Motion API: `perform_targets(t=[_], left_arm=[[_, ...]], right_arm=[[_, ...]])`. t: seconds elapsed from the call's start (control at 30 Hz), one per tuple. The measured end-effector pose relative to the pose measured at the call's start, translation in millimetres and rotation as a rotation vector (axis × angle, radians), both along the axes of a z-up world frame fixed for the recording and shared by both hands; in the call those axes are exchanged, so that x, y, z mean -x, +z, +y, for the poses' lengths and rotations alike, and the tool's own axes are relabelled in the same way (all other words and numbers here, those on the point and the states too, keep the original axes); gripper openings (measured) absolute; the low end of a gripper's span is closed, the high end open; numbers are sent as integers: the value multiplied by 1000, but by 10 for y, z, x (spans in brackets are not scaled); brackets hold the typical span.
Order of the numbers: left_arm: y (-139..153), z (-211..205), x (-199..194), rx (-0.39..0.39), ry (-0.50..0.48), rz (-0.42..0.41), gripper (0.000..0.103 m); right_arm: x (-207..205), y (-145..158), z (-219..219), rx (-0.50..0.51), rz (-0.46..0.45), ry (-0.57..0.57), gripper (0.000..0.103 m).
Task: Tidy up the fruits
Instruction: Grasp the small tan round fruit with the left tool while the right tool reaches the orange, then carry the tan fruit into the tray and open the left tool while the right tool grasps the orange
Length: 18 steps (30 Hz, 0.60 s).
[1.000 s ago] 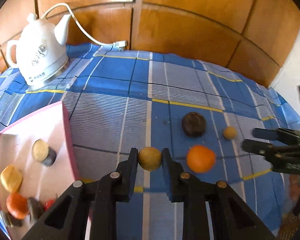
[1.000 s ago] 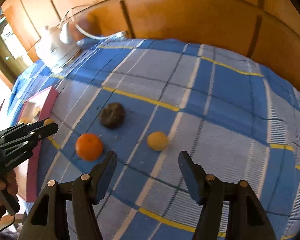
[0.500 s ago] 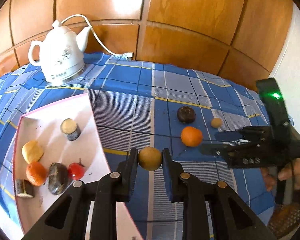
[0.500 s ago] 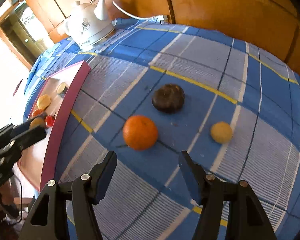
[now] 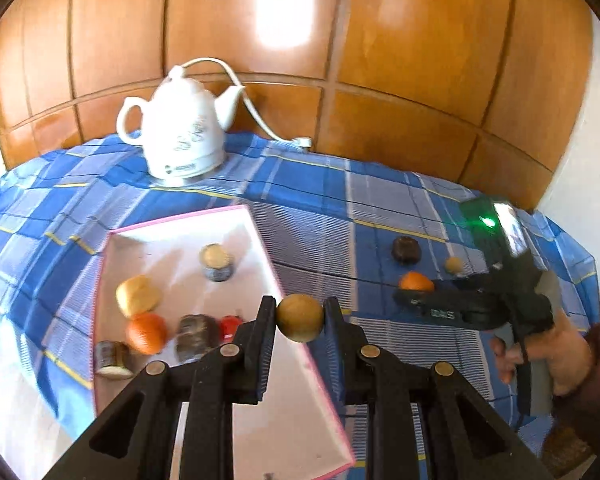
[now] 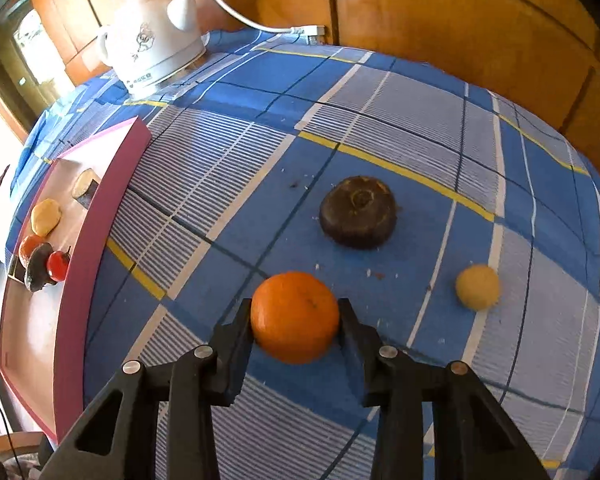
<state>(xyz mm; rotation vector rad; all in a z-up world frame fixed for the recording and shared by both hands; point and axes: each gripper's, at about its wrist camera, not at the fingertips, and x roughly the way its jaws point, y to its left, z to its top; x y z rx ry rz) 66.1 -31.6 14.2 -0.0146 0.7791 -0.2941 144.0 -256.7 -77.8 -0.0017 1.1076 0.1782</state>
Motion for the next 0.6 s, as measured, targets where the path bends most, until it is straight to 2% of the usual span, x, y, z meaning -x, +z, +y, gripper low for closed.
perform_targets(t=[0.27, 0.6], left_arm=[[29, 307, 143, -32, 81, -40, 24], [35, 423, 273, -39, 104, -59, 24]], right_arm=[[202, 7, -157, -115, -46, -70, 40], [285, -52, -184, -146, -135, -79, 41]])
